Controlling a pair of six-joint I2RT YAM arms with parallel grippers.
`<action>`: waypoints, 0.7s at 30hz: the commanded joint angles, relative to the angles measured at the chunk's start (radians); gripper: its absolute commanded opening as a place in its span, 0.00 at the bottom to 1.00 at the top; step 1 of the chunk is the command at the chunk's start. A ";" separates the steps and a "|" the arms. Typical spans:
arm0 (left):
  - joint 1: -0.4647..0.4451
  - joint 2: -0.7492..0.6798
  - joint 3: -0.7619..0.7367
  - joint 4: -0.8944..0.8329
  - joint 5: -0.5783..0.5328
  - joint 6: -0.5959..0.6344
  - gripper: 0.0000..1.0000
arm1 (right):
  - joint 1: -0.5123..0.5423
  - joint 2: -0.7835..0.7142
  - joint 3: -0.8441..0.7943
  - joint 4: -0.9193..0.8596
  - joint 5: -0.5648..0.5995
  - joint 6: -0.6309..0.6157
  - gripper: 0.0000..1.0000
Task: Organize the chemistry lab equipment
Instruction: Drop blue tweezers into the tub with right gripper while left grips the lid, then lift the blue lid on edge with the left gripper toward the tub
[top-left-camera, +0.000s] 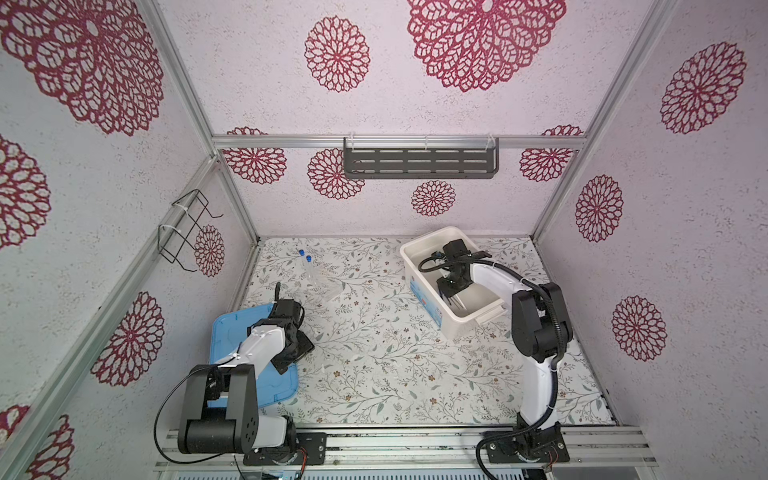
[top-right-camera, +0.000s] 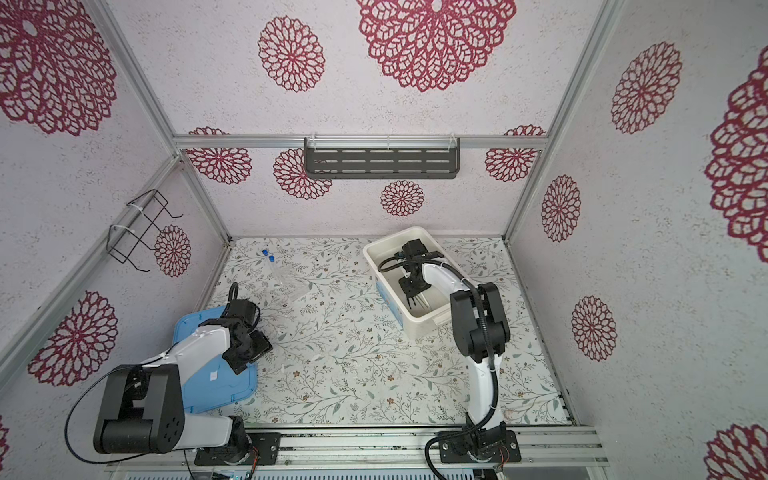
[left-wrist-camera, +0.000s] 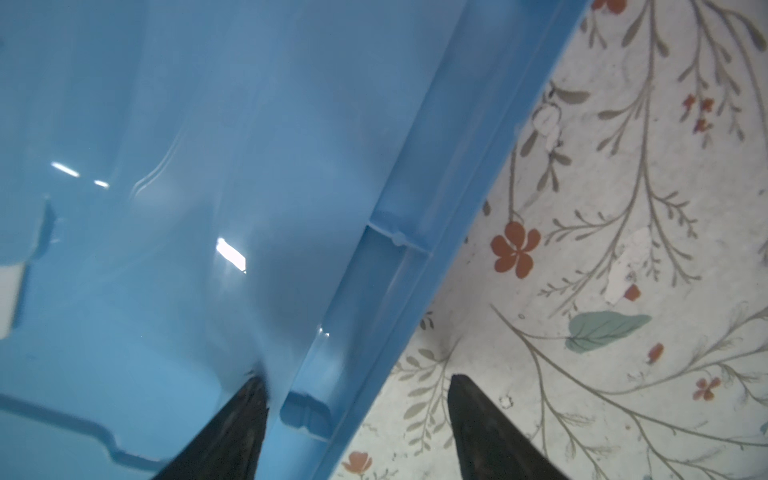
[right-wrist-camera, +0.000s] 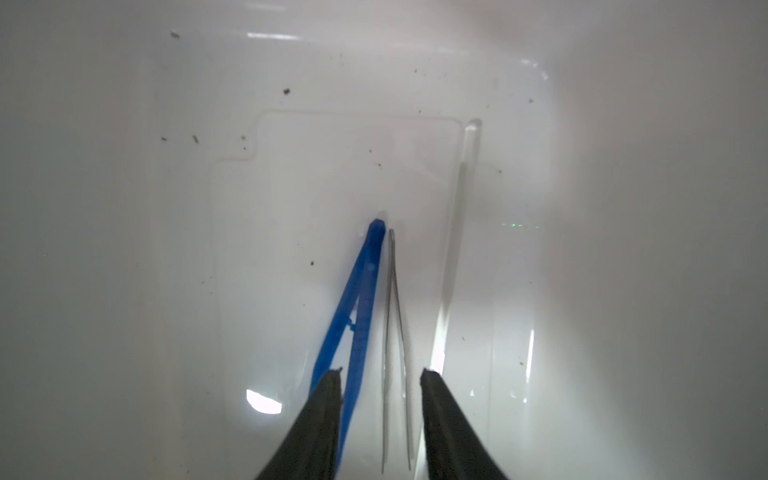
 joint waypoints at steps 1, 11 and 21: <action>0.005 0.052 -0.010 0.048 0.033 -0.006 0.68 | -0.007 -0.156 0.025 -0.005 -0.012 0.000 0.41; 0.006 0.074 0.002 0.013 0.062 -0.001 0.36 | -0.005 -0.445 -0.044 0.071 -0.064 0.008 0.45; 0.007 0.118 0.023 -0.030 0.105 -0.016 0.09 | -0.004 -0.600 -0.170 0.133 -0.090 0.010 0.46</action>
